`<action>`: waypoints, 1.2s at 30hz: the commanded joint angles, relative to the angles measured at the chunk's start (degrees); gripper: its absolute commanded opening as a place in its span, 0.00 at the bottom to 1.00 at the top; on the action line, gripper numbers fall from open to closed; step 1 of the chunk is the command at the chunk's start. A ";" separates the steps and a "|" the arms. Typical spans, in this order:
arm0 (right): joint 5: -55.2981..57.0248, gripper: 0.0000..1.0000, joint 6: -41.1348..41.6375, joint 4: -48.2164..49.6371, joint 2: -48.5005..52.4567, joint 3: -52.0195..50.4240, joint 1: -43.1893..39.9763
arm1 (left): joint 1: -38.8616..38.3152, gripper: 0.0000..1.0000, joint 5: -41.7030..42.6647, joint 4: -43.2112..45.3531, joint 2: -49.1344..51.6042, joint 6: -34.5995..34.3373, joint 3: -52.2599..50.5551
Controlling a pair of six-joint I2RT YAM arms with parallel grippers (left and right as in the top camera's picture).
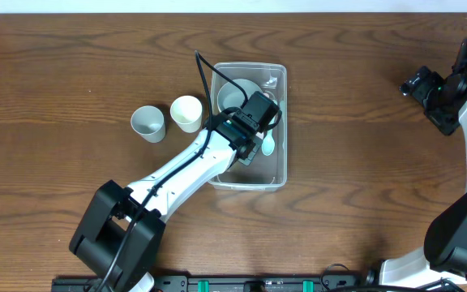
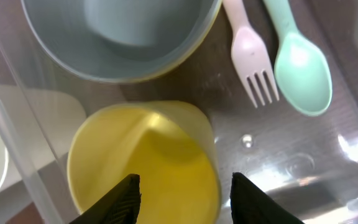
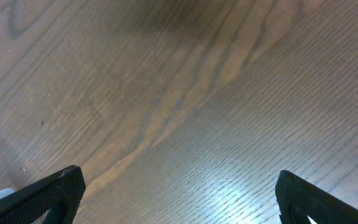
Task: Pack container
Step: 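Move the left gripper back to the grey cup and grasp it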
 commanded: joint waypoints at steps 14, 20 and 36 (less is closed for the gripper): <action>0.59 0.99 0.79 -0.17 0.11 0.70 -0.15 | 16.20 0.49 -2.56 -7.32 -18.12 -4.66 6.23; 0.59 0.99 0.79 -0.17 0.11 0.70 -0.15 | 26.58 0.49 -1.86 -8.11 -12.79 -11.76 6.16; 0.59 0.99 0.79 -0.17 0.11 0.70 -0.15 | 31.71 0.49 3.69 -11.26 -1.60 -12.66 6.14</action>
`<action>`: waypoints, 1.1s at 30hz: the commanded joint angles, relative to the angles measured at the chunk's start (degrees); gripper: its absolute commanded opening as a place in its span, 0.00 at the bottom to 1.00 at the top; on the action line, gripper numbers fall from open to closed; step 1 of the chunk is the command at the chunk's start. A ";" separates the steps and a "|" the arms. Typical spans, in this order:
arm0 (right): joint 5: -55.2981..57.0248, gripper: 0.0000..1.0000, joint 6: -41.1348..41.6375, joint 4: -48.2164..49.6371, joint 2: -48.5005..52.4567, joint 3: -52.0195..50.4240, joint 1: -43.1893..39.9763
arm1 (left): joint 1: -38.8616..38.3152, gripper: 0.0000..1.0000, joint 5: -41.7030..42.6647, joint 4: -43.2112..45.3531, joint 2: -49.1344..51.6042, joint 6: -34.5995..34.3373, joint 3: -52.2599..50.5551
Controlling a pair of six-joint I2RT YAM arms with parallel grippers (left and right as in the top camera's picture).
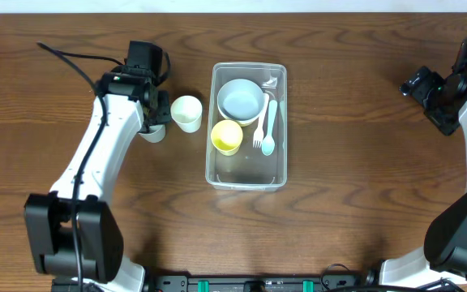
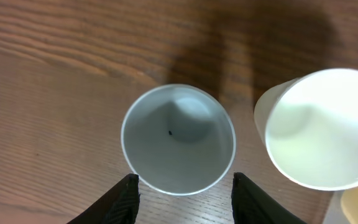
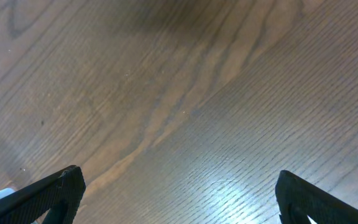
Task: Pack container
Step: 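Move the left gripper back to the grey cup and grasp it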
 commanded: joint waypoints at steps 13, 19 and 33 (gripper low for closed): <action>0.59 0.99 0.79 -0.17 0.11 0.70 -0.15 | 0.22 0.48 2.16 -1.42 4.28 -2.25 -0.48; 0.59 0.99 0.79 -0.17 0.11 0.70 -0.15 | 0.22 0.48 4.37 -0.72 4.28 0.09 -2.43; 0.59 0.99 0.79 -0.20 0.11 0.70 -0.17 | 0.24 0.47 5.05 2.34 4.68 3.43 -3.23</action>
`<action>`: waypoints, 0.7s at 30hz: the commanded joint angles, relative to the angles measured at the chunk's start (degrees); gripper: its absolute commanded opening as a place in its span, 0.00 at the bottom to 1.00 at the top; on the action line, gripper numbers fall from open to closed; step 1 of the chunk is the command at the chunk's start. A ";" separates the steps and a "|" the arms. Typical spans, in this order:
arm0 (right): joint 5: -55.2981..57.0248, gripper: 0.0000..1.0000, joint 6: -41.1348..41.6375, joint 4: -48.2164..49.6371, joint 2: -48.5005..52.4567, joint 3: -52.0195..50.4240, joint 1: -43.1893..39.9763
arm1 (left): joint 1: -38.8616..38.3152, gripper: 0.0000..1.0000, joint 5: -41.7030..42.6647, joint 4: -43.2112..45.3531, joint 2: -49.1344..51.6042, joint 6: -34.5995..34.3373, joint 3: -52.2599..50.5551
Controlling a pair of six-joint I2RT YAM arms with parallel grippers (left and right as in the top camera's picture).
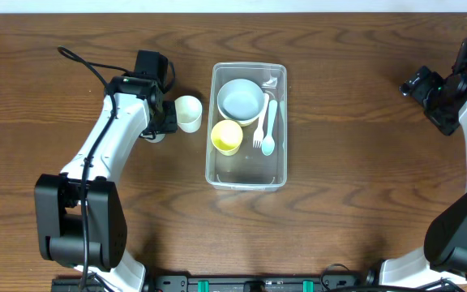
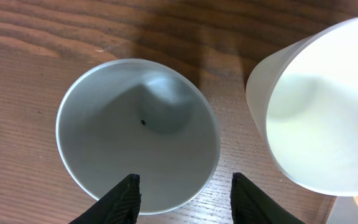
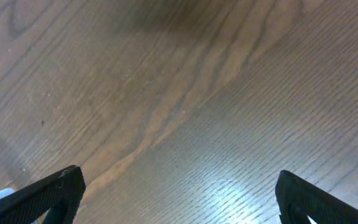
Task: Pack container
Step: 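Move the left gripper back to the grey cup and grasp it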
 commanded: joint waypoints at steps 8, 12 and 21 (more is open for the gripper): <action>0.59 0.99 0.81 -0.17 0.11 0.70 -0.15 | 0.24 0.47 0.28 0.48 5.86 1.42 -0.33; 0.59 0.99 0.81 -0.17 0.11 0.70 -0.17 | 0.24 0.38 0.26 0.48 7.89 1.42 -0.33; 0.59 0.99 0.81 -0.17 0.11 0.70 -0.17 | 0.24 0.11 0.13 0.46 7.56 1.38 -0.31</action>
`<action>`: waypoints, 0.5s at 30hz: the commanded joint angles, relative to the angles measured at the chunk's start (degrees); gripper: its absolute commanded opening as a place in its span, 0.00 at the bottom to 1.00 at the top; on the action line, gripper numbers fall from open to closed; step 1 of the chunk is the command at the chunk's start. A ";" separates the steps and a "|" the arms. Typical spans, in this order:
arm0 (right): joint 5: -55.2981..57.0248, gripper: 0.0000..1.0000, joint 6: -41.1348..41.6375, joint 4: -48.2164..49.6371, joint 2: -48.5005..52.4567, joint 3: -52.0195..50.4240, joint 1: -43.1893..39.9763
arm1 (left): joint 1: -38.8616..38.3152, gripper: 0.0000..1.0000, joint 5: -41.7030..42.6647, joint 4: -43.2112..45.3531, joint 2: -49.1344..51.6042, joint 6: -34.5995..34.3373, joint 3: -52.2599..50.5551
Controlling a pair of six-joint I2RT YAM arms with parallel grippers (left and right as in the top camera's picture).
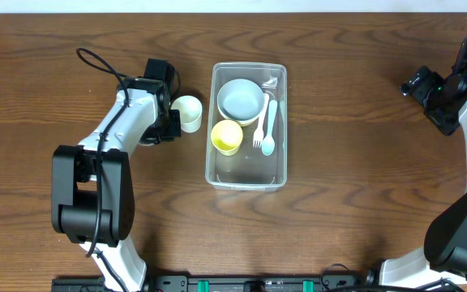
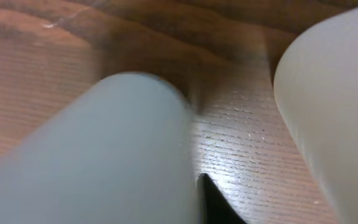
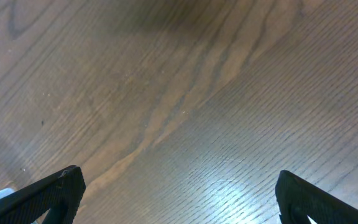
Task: Pack container
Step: 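Move the left gripper back to the grey cup and grasp it, then carry the grey cup into the container front and release it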
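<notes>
A clear plastic container [image 1: 277, 169] lies mid-table and holds a blue bowl [image 1: 242, 99], a yellow cup [image 1: 226, 136], a pink fork [image 1: 259, 123] and a mint spoon [image 1: 270, 130]. Left of it stands a cream cup [image 1: 188, 112]. My left gripper [image 1: 159, 123] is low beside that cup and covers the grey cup from above. The left wrist view is filled by the blurred grey cup [image 2: 98, 162], with one black fingertip [image 2: 213, 202] pressed against its wall; the other finger is hidden. My right gripper [image 1: 428, 89] hangs open at the far right over bare wood.
The cream cup [image 2: 334, 106] stands a small gap to the right of the grey one. The left arm's cable [image 1: 104, 66] loops over the table behind it. Brown wooden table [image 1: 363, 186] all around.
My left gripper has dropped from just above the grey cup to down around its wall, and its visible finger has come inward against the cup. The right arm has not moved.
My left gripper was open inside the container above the yellow cup it stood over. Then it was out at the left, open above the grey cup, then lower over it. Now it is closed on that cup's wall. The right gripper stayed open throughout.
</notes>
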 commanded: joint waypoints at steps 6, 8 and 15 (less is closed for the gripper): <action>0.59 0.99 0.79 -0.17 0.11 0.70 -0.15 | 0.24 0.06 -0.26 -0.52 -1.20 0.11 0.24; 0.59 0.99 0.79 -0.17 0.11 0.70 -0.15 | 0.24 0.06 -0.24 -0.87 -1.90 0.11 0.55; 0.59 0.99 0.79 -0.17 0.11 0.70 -0.15 | 0.22 0.06 -0.24 -5.46 -7.72 -0.04 2.58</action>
